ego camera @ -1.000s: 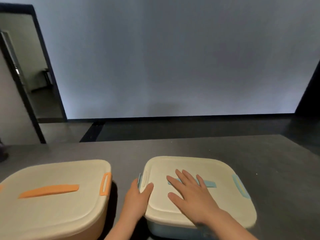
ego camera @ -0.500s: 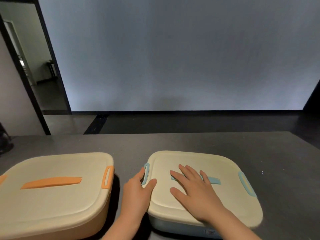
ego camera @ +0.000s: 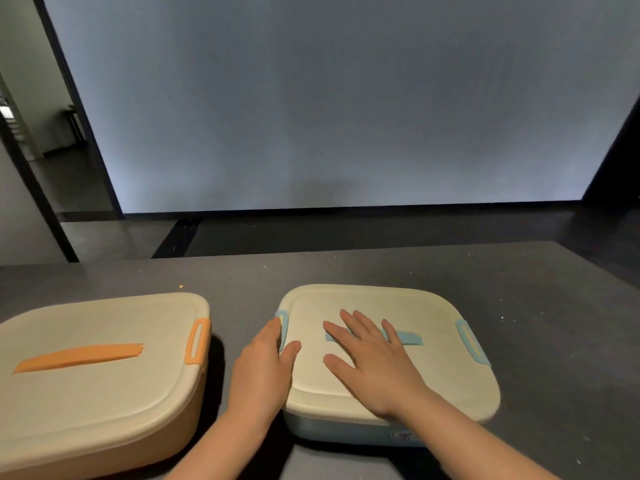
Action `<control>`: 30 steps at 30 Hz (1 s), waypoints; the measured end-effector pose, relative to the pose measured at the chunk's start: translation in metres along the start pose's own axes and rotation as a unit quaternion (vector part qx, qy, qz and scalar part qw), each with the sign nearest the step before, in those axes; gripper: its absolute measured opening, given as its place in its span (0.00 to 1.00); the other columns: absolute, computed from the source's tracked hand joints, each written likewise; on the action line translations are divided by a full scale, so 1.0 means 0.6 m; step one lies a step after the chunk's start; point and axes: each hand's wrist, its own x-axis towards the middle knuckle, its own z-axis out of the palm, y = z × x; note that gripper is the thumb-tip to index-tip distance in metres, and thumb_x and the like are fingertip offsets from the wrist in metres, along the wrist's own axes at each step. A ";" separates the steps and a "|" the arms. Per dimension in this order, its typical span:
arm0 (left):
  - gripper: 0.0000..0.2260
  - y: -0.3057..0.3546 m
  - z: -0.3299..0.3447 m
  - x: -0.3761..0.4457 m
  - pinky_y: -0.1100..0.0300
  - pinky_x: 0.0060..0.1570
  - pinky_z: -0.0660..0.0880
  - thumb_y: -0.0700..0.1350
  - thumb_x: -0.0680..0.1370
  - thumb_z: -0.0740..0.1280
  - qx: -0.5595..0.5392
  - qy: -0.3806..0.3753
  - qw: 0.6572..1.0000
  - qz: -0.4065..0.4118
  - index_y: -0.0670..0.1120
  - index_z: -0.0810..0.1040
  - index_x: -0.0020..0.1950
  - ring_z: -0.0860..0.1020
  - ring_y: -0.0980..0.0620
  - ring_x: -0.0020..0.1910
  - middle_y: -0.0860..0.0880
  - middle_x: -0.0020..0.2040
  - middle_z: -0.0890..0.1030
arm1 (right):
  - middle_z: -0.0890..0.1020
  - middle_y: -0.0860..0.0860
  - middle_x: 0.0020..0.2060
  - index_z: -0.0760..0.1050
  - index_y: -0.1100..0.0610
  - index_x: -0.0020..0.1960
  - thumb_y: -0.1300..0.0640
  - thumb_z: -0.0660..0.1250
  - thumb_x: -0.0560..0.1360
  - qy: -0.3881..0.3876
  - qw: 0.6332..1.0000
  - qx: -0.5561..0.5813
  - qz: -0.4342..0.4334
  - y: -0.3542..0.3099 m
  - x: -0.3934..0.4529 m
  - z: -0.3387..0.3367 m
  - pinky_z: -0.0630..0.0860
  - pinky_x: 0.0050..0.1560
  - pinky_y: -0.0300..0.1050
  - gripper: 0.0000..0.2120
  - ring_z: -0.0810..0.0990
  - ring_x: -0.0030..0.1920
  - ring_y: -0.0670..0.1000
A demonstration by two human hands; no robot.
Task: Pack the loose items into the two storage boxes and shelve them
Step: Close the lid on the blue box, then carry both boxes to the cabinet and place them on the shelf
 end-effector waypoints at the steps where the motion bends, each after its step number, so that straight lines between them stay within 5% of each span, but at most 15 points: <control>1: 0.26 -0.001 0.000 0.002 0.57 0.61 0.68 0.53 0.78 0.64 -0.015 -0.014 1.000 -0.005 0.49 0.62 0.74 0.71 0.50 0.66 0.50 0.70 0.71 | 0.51 0.41 0.78 0.52 0.36 0.75 0.36 0.46 0.79 0.023 1.000 0.019 0.011 0.004 -0.004 -0.005 0.37 0.75 0.52 0.25 0.46 0.77 0.44; 4: 0.32 -0.004 -0.005 0.012 0.55 0.62 0.67 0.57 0.75 0.67 -0.055 -0.060 0.997 -0.015 0.49 0.60 0.75 0.70 0.50 0.64 0.50 0.71 0.65 | 0.61 0.42 0.74 0.62 0.40 0.72 0.42 0.51 0.80 0.092 0.994 0.021 0.061 0.037 -0.025 -0.018 0.35 0.75 0.50 0.21 0.54 0.75 0.44; 8: 0.36 0.003 0.001 0.045 0.53 0.56 0.69 0.61 0.72 0.68 -0.024 -0.100 0.994 -0.025 0.49 0.58 0.74 0.72 0.48 0.56 0.46 0.67 0.62 | 0.58 0.48 0.75 0.63 0.42 0.72 0.37 0.52 0.79 0.124 0.977 -0.005 0.175 0.122 -0.071 -0.035 0.36 0.74 0.51 0.23 0.49 0.76 0.48; 11: 0.39 0.014 0.011 0.063 0.48 0.58 0.71 0.64 0.69 0.69 -0.015 -0.109 0.993 -0.038 0.47 0.59 0.72 0.72 0.42 0.60 0.43 0.65 0.65 | 0.59 0.53 0.75 0.59 0.48 0.74 0.37 0.60 0.77 0.128 0.937 0.144 0.293 0.162 -0.091 -0.049 0.56 0.72 0.51 0.30 0.57 0.73 0.54; 14: 0.41 0.013 0.012 0.071 0.45 0.56 0.73 0.63 0.67 0.72 -0.036 -0.102 0.993 -0.051 0.45 0.60 0.72 0.72 0.40 0.59 0.41 0.66 0.67 | 0.73 0.54 0.62 0.64 0.55 0.71 0.41 0.67 0.75 0.140 0.859 0.351 0.344 0.171 -0.089 -0.047 0.72 0.52 0.45 0.31 0.74 0.57 0.53; 19: 0.39 0.008 0.014 0.061 0.43 0.57 0.72 0.59 0.68 0.73 -0.091 -0.117 0.987 -0.061 0.50 0.60 0.73 0.72 0.38 0.59 0.40 0.67 0.69 | 0.78 0.50 0.50 0.68 0.55 0.62 0.45 0.66 0.76 0.165 0.820 0.392 0.384 0.174 -0.115 -0.039 0.72 0.42 0.44 0.21 0.77 0.46 0.50; 21: 0.37 0.016 0.022 0.048 0.47 0.50 0.74 0.57 0.69 0.73 -0.111 -0.144 0.982 -0.048 0.52 0.60 0.72 0.74 0.42 0.54 0.43 0.64 0.72 | 0.78 0.45 0.46 0.67 0.52 0.61 0.44 0.67 0.75 0.172 0.799 0.414 0.401 0.177 -0.163 -0.036 0.73 0.38 0.43 0.20 0.79 0.44 0.47; 24: 0.33 0.043 0.050 0.013 0.55 0.37 0.72 0.55 0.68 0.75 -0.144 -0.183 0.973 -0.005 0.53 0.63 0.68 0.76 0.50 0.45 0.48 0.55 0.76 | 0.80 0.44 0.47 0.67 0.48 0.58 0.41 0.67 0.74 0.199 0.783 0.408 0.424 0.185 -0.267 -0.028 0.76 0.39 0.44 0.19 0.81 0.44 0.46; 30: 0.32 0.149 0.135 -0.072 0.61 0.36 0.70 0.53 0.65 0.77 -0.187 -0.308 0.930 0.070 0.57 0.67 0.65 0.75 0.55 0.46 0.56 0.52 0.75 | 0.79 0.38 0.48 0.69 0.40 0.59 0.44 0.69 0.72 0.301 0.694 0.401 0.517 0.178 -0.489 -0.041 0.74 0.38 0.39 0.18 0.81 0.43 0.41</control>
